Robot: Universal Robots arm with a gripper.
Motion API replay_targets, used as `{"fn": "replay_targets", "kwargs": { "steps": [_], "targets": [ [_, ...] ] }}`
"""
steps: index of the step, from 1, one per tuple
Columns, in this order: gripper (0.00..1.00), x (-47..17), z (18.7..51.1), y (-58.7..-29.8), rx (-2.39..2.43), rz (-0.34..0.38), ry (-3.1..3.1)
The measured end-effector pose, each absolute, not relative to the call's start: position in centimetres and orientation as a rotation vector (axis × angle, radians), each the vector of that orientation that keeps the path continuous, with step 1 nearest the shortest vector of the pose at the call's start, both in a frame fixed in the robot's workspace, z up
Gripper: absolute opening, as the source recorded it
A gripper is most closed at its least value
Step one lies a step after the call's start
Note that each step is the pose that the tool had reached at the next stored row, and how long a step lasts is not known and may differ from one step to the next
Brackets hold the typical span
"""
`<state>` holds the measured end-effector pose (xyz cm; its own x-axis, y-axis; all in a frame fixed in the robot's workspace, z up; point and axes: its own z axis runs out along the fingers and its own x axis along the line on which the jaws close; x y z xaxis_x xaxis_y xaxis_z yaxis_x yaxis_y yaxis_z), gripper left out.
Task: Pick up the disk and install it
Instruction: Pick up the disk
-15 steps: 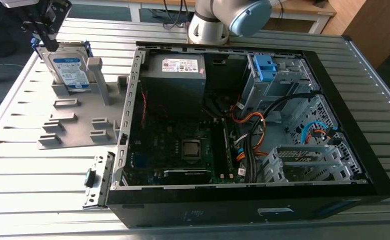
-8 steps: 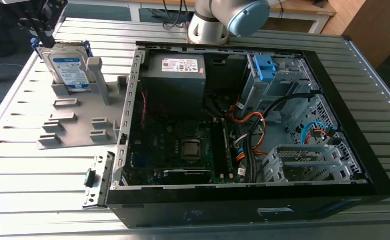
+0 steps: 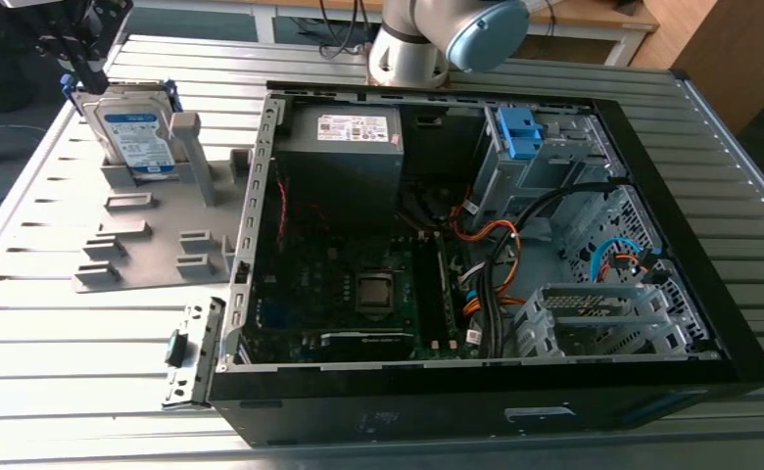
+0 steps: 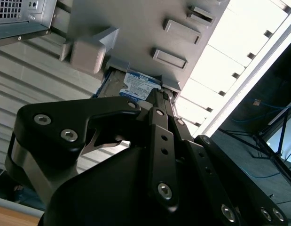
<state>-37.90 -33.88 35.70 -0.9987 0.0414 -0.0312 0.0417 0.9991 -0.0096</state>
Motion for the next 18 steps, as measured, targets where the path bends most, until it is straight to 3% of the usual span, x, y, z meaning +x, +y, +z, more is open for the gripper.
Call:
{"fn": "replay_targets", "kwargs": {
  "steps": [18],
  "targets": [
    [0.11, -37.9, 35.7, -33.87, -0.093, -0.014, 3.109]
  ]
}}
